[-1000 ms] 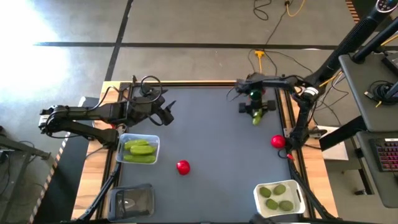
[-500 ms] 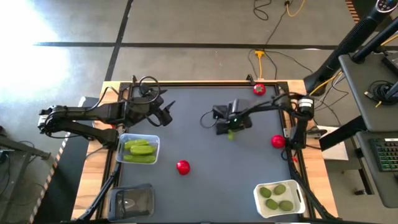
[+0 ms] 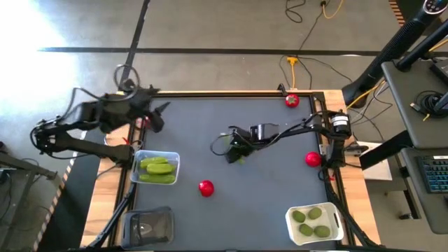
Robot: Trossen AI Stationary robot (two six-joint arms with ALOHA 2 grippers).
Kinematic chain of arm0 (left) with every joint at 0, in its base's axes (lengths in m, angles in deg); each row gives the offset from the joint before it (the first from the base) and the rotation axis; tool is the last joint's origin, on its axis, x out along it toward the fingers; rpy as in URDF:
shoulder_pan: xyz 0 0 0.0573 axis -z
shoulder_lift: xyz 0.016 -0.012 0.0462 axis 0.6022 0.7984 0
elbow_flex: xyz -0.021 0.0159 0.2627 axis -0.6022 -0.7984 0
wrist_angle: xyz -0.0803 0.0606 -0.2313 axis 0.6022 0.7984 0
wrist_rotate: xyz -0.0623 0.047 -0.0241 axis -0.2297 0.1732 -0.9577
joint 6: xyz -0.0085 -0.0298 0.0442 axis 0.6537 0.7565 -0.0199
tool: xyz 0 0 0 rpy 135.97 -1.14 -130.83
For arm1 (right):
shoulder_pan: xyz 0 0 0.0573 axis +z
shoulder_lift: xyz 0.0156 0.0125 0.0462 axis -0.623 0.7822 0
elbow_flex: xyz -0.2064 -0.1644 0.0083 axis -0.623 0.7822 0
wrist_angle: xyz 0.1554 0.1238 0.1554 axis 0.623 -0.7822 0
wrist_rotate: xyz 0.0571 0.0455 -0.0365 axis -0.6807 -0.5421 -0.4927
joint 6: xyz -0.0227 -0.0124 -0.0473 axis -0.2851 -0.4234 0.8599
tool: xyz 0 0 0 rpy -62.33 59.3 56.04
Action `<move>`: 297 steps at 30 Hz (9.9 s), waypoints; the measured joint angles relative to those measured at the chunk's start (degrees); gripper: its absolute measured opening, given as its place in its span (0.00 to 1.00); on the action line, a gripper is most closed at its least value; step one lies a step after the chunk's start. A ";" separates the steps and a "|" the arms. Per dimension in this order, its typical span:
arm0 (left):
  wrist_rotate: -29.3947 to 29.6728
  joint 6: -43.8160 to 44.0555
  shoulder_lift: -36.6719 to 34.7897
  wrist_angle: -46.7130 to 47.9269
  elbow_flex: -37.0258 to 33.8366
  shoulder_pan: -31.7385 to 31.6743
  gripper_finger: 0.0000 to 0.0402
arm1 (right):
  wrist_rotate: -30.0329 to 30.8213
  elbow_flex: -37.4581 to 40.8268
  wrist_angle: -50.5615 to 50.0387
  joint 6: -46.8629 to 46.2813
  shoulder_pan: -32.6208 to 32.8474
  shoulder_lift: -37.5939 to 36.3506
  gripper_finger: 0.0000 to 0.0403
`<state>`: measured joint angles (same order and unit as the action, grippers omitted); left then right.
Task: Sort produce into baskets
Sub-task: Put the cucumber into the transparent bin, then put the bottom left tomato into the black bin
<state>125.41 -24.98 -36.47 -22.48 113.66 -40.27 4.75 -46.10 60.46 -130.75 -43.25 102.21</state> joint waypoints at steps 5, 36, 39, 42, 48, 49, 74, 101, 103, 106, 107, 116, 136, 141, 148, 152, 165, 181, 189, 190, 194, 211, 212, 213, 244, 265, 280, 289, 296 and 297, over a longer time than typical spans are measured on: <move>-4.12 3.99 -4.01 1.68 0.89 0.07 0.64 | 1.39 -9.33 5.69 19.85 3.72 0.61 0.36; -38.49 17.46 -4.08 -22.50 -37.38 0.81 0.64 | 5.32 -46.35 -40.70 39.76 6.55 22.99 0.36; -41.83 10.81 -0.13 -30.08 -40.89 1.37 0.64 | 5.54 -46.33 -40.01 40.47 6.50 22.16 0.36; -43.46 4.06 4.69 -36.35 -42.66 1.49 0.64 | 5.28 -46.88 -39.68 40.52 6.66 21.68 0.36; -41.81 1.96 12.74 -40.40 -40.30 1.44 0.64 | 5.18 -49.36 -39.73 39.73 6.54 21.68 0.36; -41.74 1.09 13.88 -40.52 -39.43 1.44 0.64 | 5.17 -49.69 -39.93 39.65 6.54 21.68 0.36; -33.40 3.76 13.92 -22.03 -30.24 1.70 0.37 | 6.89 -53.51 -47.68 35.86 6.18 19.93 0.58; -43.48 34.68 -3.17 29.31 -24.47 11.58 0.40 | 11.19 -55.66 -42.66 38.28 2.32 18.86 0.68; -43.72 35.12 -3.13 27.16 -26.96 11.58 0.42 | 10.46 -55.66 -42.70 38.26 2.32 18.86 0.68; -43.72 35.25 -2.47 25.75 -25.05 11.69 0.45 | 9.64 -55.66 -42.94 38.69 2.24 18.85 0.69; -43.36 35.30 -2.47 26.08 -24.16 11.69 0.46 | 9.64 -55.67 -43.62 39.39 2.07 18.70 0.69; -39.80 37.20 -2.82 32.10 -15.23 11.69 0.47 | 10.53 -61.47 -50.62 40.54 -1.21 16.27 0.75; -38.60 35.72 -2.13 11.81 -24.72 11.69 0.48 | 4.37 -62.11 -41.22 38.26 0.29 18.02 0.75; -38.85 35.63 -1.85 0.37 -28.74 12.28 0.48 | 0.63 -62.09 -38.88 43.03 2.64 19.82 0.74; -43.43 35.74 -1.14 -8.96 -31.06 15.75 0.48 | -0.89 -61.41 -41.13 44.24 8.02 21.40 0.74; -42.45 36.55 0.95 -12.77 -31.07 17.60 0.48 | -0.31 -61.37 -41.28 41.75 9.71 21.42 0.73; -31.28 43.14 20.91 -20.33 -23.75 28.54 0.40 | 0.15 -61.32 -48.39 35.88 16.33 21.42 0.68; -27.84 28.25 40.01 -7.02 -7.79 33.35 0.39 | 29.15 -57.93 -65.51 18.03 32.80 21.24 0.62; -28.35 25.60 46.75 -4.70 -3.42 31.79 0.39 | 28.09 -56.52 -65.77 4.20 31.51 20.65 0.63; -28.29 25.55 46.43 -2.60 -2.81 31.41 0.39 | 27.95 -56.14 -65.69 4.06 31.60 20.42 0.63; -28.07 25.16 45.68 0.76 -2.02 30.29 0.41 | 27.63 -55.26 -65.70 3.26 31.49 19.39 0.64; -29.47 7.49 45.82 -8.99 -5.78 26.11 0.81 | 24.62 -54.24 -65.32 -6.17 31.06 19.34 0.64; -29.47 3.87 46.01 -9.48 -6.05 25.80 0.82 | 24.62 -54.24 -65.56 -6.78 31.06 19.33 0.64; -29.45 0.24 46.35 -10.19 -6.31 25.52 0.83 | 24.63 -54.24 -65.66 -7.21 31.06 19.30 0.64; -39.92 -18.86 55.09 -14.69 -5.36 22.73 0.66 | 22.12 -54.00 -65.72 -12.12 29.64 18.88 0.63; -37.87 -0.92 50.33 -2.79 -3.98 23.45 0.64 | 24.00 -54.02 -65.34 -11.77 29.52 18.67 0.62; -33.49 49.07 30.65 23.15 1.10 43.73 0.64 | 29.75 -54.02 -65.62 2.57 33.71 17.38 0.60; -34.54 72.54 40.63 23.00 8.67 59.43 0.64 | 34.58 -52.98 -64.97 2.34 36.15 17.75 0.60; -34.65 74.89 50.30 22.99 11.70 60.89 0.64 | 34.58 -52.57 -64.72 -2.39 38.63 17.79 0.58; -35.63 74.70 51.49 22.95 11.70 60.84 0.64 | 34.56 -52.52 -64.64 -3.16 38.91 17.81 0.58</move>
<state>89.78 49.72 15.03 0.48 125.36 20.57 39.31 -98.62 -4.18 -133.91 -4.34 120.03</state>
